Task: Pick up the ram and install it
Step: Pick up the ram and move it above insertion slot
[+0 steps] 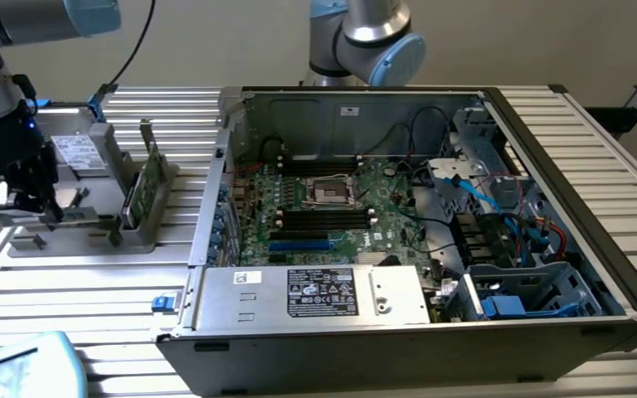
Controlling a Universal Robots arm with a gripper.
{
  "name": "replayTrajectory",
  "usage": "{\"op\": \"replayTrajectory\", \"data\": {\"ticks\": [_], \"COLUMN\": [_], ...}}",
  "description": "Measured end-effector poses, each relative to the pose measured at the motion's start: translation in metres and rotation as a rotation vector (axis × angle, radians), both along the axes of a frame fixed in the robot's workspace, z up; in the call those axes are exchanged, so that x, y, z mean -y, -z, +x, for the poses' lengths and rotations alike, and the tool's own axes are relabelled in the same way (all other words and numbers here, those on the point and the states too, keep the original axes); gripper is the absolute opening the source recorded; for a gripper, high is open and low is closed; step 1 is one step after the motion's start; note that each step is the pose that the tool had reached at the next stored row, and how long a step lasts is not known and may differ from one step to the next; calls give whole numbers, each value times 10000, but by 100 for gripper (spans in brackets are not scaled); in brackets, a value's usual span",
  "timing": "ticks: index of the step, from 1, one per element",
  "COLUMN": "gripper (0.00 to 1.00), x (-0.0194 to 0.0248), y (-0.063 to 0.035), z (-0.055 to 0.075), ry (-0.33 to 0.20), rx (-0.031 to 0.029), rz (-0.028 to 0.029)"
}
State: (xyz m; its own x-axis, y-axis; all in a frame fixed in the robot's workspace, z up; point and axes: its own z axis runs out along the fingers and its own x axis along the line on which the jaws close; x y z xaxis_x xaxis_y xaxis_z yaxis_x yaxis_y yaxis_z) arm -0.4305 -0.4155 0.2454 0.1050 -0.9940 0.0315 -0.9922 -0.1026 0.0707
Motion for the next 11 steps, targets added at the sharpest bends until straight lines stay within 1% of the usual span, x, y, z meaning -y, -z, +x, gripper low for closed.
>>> {"op": "replayTrajectory", "data": {"ticks": [4, 8, 11], "gripper": [15, 15, 15], "x": [0, 0, 0], "y": [-91, -214, -277], "z": [13, 31, 66], "ry": [2, 3, 5], "rx": [-7, -15, -14], "rz": [0, 1, 1]}}
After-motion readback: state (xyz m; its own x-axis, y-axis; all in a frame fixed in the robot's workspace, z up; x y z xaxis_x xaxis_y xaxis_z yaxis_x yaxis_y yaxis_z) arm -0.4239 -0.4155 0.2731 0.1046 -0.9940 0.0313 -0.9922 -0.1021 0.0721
